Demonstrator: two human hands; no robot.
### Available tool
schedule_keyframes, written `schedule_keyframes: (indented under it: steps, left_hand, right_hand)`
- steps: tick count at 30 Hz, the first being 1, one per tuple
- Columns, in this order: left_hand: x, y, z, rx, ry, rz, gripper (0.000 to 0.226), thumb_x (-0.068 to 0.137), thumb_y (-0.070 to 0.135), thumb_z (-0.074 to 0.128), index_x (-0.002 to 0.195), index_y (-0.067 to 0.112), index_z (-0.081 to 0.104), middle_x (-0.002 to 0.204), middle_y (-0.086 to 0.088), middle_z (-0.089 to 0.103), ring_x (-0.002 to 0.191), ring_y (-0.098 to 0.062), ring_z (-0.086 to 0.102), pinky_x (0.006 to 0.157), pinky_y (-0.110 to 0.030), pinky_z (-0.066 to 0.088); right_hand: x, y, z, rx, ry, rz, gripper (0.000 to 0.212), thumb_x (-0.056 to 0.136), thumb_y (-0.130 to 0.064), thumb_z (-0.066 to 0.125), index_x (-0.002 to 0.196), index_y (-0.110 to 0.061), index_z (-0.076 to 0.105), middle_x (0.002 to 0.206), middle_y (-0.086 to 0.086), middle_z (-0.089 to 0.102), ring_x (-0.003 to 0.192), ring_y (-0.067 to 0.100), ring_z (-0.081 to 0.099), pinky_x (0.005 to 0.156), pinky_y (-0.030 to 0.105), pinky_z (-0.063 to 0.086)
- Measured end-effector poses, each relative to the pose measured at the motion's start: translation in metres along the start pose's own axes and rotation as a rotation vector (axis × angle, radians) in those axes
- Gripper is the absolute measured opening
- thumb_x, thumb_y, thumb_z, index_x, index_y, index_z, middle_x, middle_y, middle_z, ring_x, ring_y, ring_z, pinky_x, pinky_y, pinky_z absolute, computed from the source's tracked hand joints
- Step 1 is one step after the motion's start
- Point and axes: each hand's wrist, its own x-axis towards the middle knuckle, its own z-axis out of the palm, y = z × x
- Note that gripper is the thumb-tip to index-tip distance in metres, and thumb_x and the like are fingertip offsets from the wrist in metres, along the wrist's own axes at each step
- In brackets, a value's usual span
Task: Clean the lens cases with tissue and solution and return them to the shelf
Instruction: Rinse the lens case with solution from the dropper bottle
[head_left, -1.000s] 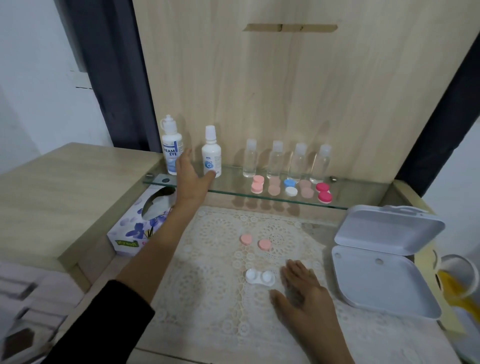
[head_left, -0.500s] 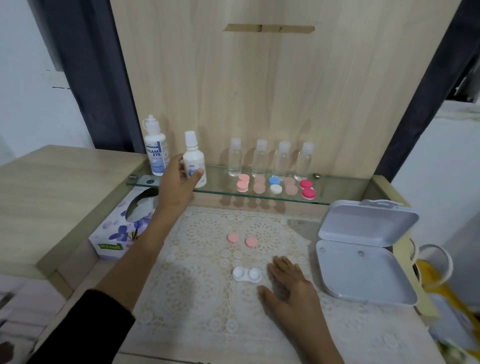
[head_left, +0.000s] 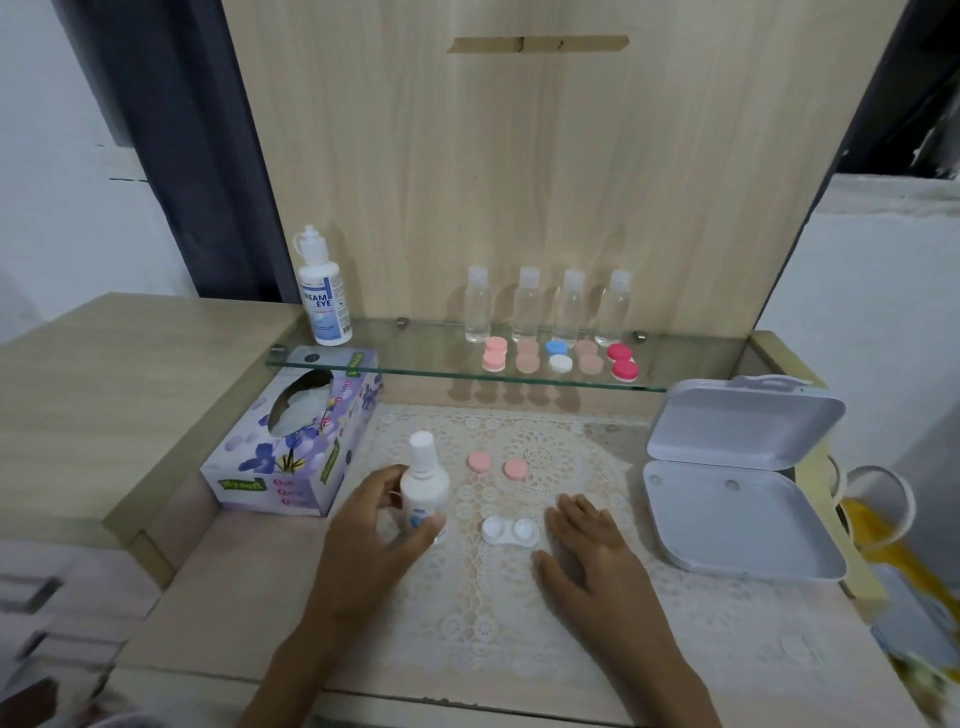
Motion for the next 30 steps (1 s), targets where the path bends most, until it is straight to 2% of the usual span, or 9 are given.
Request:
schedule_keyframes:
  steps: [3,4,8,12,16,19,22,26,30]
  left_hand:
    - [-0.003,-0.001,0.006,-0.034,-0.005,0.002,0.048,0.063,0.052,0.068,0.106,0.044,0.048,0.108,0.022,0.061,0.099,0.003,0.057,0.078,-0.003,0.040]
    - [-0.004,-0.001,0.007,-0.049,-0.012,0.000,0.049,0.064,0.053,0.066,0.108,0.043,0.048,0.110,0.020,0.061,0.101,0.001,0.057,0.079,-0.004,0.040]
    - [-0.004,-0.001,0.012,-0.117,-0.020,-0.016,0.058,0.065,0.054,0.067,0.117,0.037,0.049,0.117,0.017,0.060,0.107,0.000,0.056,0.084,-0.006,0.040]
    - [-0.005,0.000,0.014,-0.139,-0.020,0.000,0.055,0.069,0.054,0.067,0.120,0.035,0.053,0.114,0.018,0.062,0.108,-0.003,0.058,0.087,-0.011,0.043]
    - [-0.002,0.001,0.011,-0.118,-0.026,0.015,0.052,0.070,0.053,0.069,0.117,0.034,0.056,0.109,0.018,0.064,0.103,-0.006,0.060,0.085,-0.016,0.046]
    - [0.000,0.002,0.009,-0.086,-0.035,0.005,0.051,0.073,0.049,0.075,0.118,0.032,0.057,0.099,0.017,0.065,0.095,-0.005,0.061,0.078,-0.011,0.044]
    - [0.000,0.001,0.009,-0.049,-0.011,0.010,0.058,0.071,0.056,0.073,0.117,0.025,0.059,0.087,0.018,0.064,0.085,-0.004,0.060,0.071,-0.009,0.042]
    - [0.002,-0.004,0.008,-0.069,-0.021,0.016,0.059,0.068,0.059,0.068,0.117,0.027,0.059,0.089,0.013,0.067,0.085,-0.009,0.063,0.077,-0.021,0.051]
    - [0.003,-0.003,0.007,-0.120,-0.031,0.012,0.050,0.067,0.055,0.070,0.113,0.040,0.058,0.097,0.015,0.068,0.091,-0.007,0.064,0.080,-0.020,0.052]
  right_hand:
    - [-0.003,-0.001,0.000,-0.051,-0.023,-0.020,0.072,0.088,-0.056,0.024,0.149,-0.019,0.035,0.159,-0.004,0.021,0.142,-0.003,0.001,0.113,0.014,-0.008]
    - [-0.003,-0.001,0.000,-0.044,-0.031,-0.016,0.072,0.088,-0.056,0.024,0.149,-0.019,0.034,0.159,-0.004,0.020,0.142,-0.004,0.001,0.114,0.015,-0.007]
    - [0.002,-0.005,-0.006,0.084,-0.008,0.044,0.057,0.092,-0.041,0.051,0.144,-0.019,0.044,0.154,-0.005,0.033,0.142,0.001,0.018,0.118,0.021,0.011]
    - [0.019,-0.026,-0.022,0.222,0.093,0.023,0.058,0.081,-0.053,0.049,0.128,-0.023,0.061,0.128,-0.012,0.057,0.123,0.010,0.051,0.101,0.020,0.035]
    - [0.045,-0.073,-0.033,0.284,0.123,-0.086,0.041,0.083,-0.055,0.062,0.118,-0.033,0.065,0.111,-0.021,0.062,0.102,-0.002,0.055,0.087,0.023,0.046]
    - [0.067,-0.107,-0.039,0.236,0.041,-0.112,0.042,0.079,-0.057,0.068,0.113,-0.033,0.064,0.097,-0.016,0.061,0.084,0.002,0.055,0.073,0.023,0.047]
    - [0.087,-0.127,-0.038,0.055,-0.025,-0.113,0.046,0.072,-0.061,0.071,0.100,-0.024,0.065,0.086,-0.009,0.062,0.079,0.009,0.055,0.069,0.030,0.047]
    - [0.100,-0.135,-0.037,-0.041,-0.117,-0.216,0.032,0.079,-0.040,0.075,0.086,-0.011,0.064,0.084,0.004,0.064,0.081,0.019,0.056,0.069,0.031,0.045]
    - [0.105,-0.140,-0.051,-0.132,-0.282,-0.382,0.017,0.087,-0.011,0.066,0.103,-0.010,0.071,0.103,0.004,0.069,0.097,0.018,0.059,0.073,0.018,0.035]
